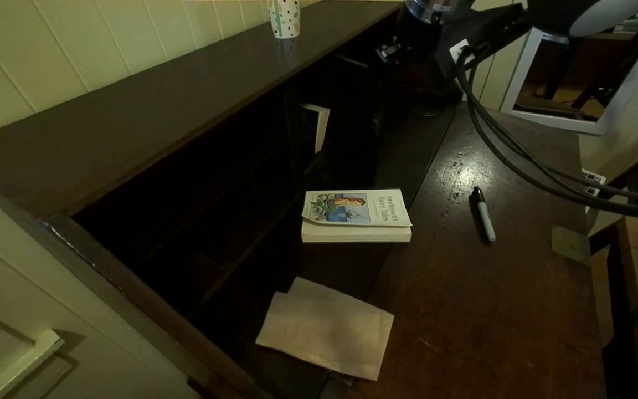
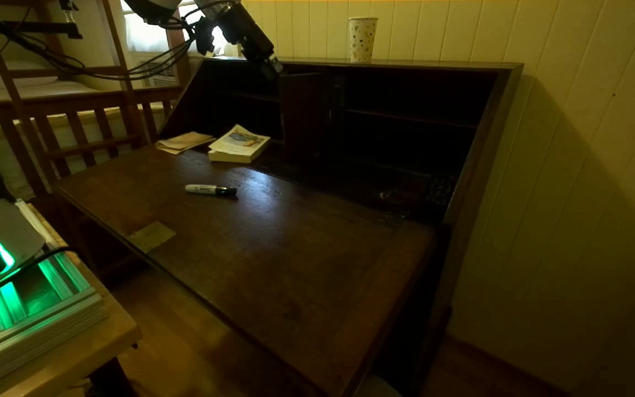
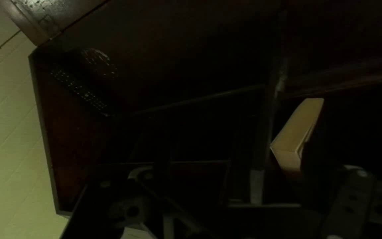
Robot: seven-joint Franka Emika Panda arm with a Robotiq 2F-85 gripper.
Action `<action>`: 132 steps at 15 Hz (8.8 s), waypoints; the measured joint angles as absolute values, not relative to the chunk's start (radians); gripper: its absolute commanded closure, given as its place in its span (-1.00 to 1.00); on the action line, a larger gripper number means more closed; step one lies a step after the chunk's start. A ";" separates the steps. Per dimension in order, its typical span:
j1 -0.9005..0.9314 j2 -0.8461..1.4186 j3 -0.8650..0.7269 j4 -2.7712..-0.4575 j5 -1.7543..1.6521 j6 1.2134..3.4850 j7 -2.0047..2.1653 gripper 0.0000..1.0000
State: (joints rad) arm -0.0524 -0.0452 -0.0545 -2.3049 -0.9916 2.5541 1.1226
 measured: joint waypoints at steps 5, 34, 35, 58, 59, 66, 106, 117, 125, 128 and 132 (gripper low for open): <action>-0.049 -0.050 -0.044 -2.301 -1.004 2.579 1.123 -1.00; -0.116 -0.102 -0.102 -2.332 -1.079 2.463 1.143 -1.00; -0.116 -0.111 -0.101 -2.332 -1.075 2.469 1.144 -1.00; -0.130 -0.058 -0.092 -2.351 -1.208 2.758 1.263 -1.00; -0.132 -0.050 -0.097 -2.351 -1.208 2.758 1.263 -1.00; -0.149 -0.036 -0.128 -2.352 -1.207 2.707 1.263 -1.00; -0.139 0.006 -0.134 -2.278 -1.279 2.741 1.225 -1.00; -0.146 0.052 -0.161 -2.261 -1.276 2.644 1.220 -1.00; -0.161 0.043 -0.178 -2.254 -1.276 2.544 1.220 -1.00; -0.163 0.041 -0.178 -2.245 -1.271 2.538 1.220 -1.00; -0.149 0.008 -0.157 -2.250 -1.261 2.526 1.198 -1.00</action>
State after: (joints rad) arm -0.1489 0.0080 -0.1565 -2.2497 -1.2607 2.5259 1.1984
